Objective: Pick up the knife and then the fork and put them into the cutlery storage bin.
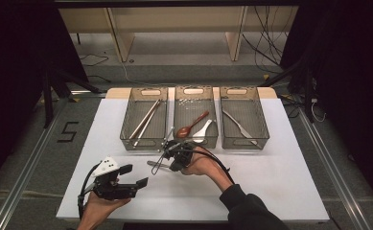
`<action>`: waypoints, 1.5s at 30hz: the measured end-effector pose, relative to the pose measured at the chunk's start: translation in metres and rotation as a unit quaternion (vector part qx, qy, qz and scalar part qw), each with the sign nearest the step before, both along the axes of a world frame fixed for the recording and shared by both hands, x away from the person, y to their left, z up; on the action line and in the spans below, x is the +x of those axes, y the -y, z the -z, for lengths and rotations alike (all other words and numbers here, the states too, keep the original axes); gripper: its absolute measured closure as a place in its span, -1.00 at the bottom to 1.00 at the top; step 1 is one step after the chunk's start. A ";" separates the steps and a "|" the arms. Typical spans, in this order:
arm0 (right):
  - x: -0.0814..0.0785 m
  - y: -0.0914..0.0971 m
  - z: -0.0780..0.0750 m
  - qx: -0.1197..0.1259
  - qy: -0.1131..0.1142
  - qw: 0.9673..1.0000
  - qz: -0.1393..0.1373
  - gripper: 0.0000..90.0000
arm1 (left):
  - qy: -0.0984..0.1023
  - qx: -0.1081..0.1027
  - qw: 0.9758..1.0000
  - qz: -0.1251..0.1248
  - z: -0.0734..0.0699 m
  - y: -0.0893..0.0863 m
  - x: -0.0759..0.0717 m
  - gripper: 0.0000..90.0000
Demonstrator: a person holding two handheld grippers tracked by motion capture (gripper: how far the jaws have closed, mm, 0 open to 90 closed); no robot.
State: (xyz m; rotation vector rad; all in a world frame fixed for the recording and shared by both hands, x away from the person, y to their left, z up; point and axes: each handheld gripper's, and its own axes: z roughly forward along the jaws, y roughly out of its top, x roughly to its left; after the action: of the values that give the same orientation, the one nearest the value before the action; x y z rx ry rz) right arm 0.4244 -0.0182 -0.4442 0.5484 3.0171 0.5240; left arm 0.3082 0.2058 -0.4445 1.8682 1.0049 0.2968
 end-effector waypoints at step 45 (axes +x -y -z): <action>0.051 0.178 -0.112 0.091 0.104 0.969 0.206 0.90 | -0.003 0.001 1.000 0.000 0.000 0.001 0.000 -0.57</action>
State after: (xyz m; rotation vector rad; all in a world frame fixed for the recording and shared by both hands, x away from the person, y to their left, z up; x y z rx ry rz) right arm 0.4753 -0.1959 -0.3325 1.0272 2.5690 0.7729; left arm 0.3087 0.2046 -0.4449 1.8711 1.0097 0.2921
